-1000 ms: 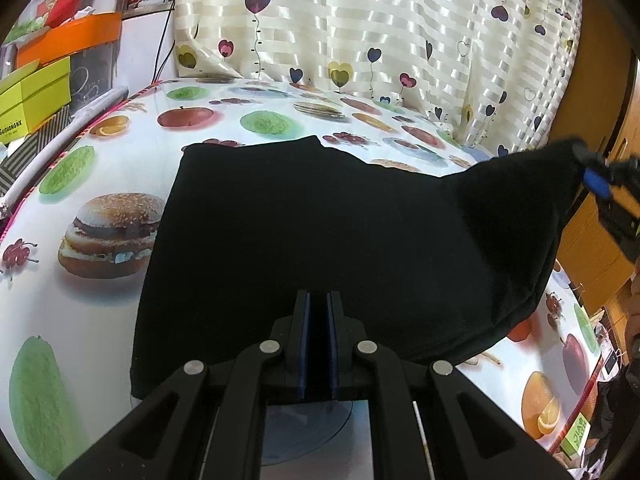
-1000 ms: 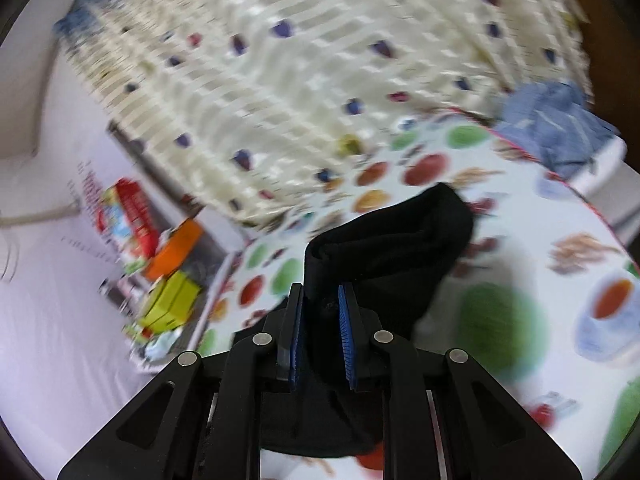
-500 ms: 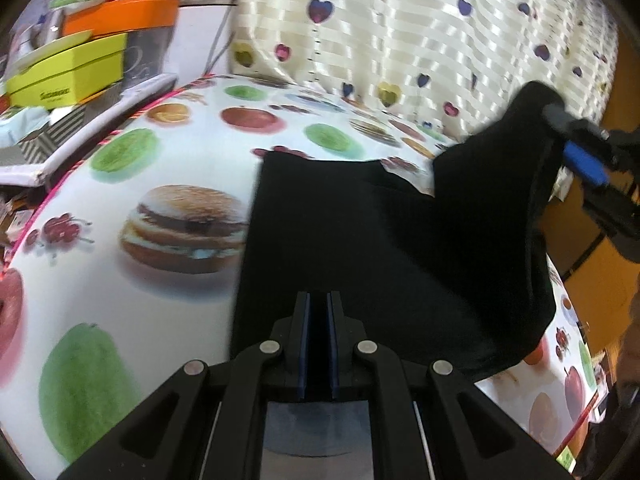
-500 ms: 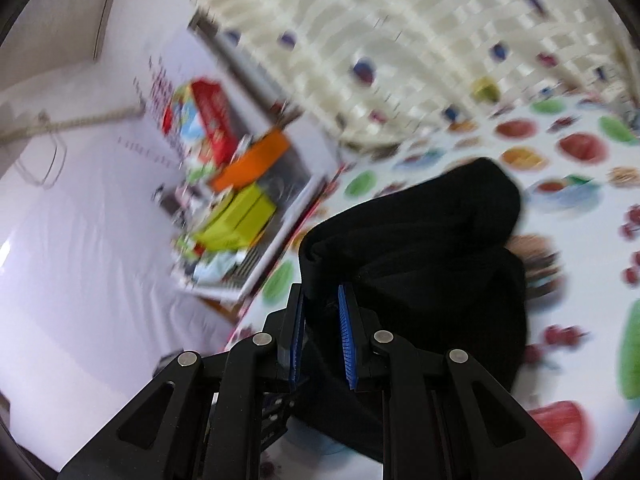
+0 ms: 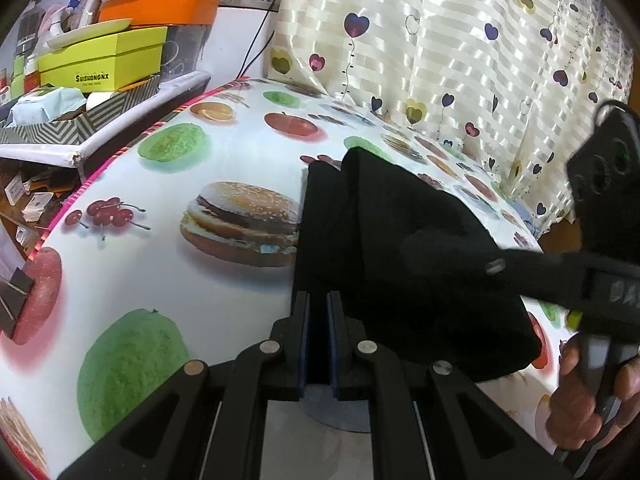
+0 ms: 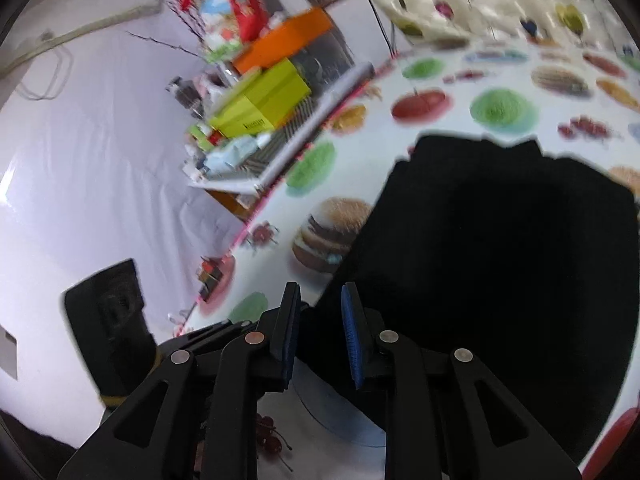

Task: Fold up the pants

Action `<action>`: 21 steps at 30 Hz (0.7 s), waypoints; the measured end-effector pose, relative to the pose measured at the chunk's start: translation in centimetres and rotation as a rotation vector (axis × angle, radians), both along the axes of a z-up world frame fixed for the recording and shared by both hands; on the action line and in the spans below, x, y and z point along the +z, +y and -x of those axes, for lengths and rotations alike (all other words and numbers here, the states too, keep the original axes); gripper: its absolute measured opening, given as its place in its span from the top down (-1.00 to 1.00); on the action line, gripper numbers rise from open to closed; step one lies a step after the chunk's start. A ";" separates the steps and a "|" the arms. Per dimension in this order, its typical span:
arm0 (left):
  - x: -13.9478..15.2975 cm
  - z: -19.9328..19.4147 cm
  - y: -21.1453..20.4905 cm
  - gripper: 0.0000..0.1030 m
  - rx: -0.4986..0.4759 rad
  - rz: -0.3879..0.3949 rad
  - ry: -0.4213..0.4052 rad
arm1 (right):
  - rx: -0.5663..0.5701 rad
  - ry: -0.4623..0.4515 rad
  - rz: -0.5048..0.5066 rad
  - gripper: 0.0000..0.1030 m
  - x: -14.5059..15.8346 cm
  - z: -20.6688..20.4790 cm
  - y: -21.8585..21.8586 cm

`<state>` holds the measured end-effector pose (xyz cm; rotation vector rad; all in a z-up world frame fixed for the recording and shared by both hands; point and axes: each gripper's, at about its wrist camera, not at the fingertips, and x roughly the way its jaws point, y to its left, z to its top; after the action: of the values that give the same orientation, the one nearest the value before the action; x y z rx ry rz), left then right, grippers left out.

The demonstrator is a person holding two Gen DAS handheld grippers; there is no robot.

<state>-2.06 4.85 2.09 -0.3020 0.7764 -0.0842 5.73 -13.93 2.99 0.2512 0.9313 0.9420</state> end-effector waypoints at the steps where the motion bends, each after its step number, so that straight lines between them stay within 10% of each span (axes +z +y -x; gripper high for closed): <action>1: 0.1 0.1 0.2 0.81 0.001 0.006 -0.003 | -0.013 -0.022 -0.014 0.54 0.5 0.2 -0.8; 8: 0.9 0.0 0.8 0.03 -0.041 0.090 -0.066 | -0.183 -0.037 -0.041 0.47 0.7 0.1 -7.6; 21: -0.1 -4.5 -1.8 -0.05 -0.141 0.012 -0.003 | -0.305 0.076 -0.064 0.46 -3.3 0.6 -12.9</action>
<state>2.44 3.02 2.00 -0.2585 0.7944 -0.2222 5.09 -26.81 -0.32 0.4721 0.9033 0.6843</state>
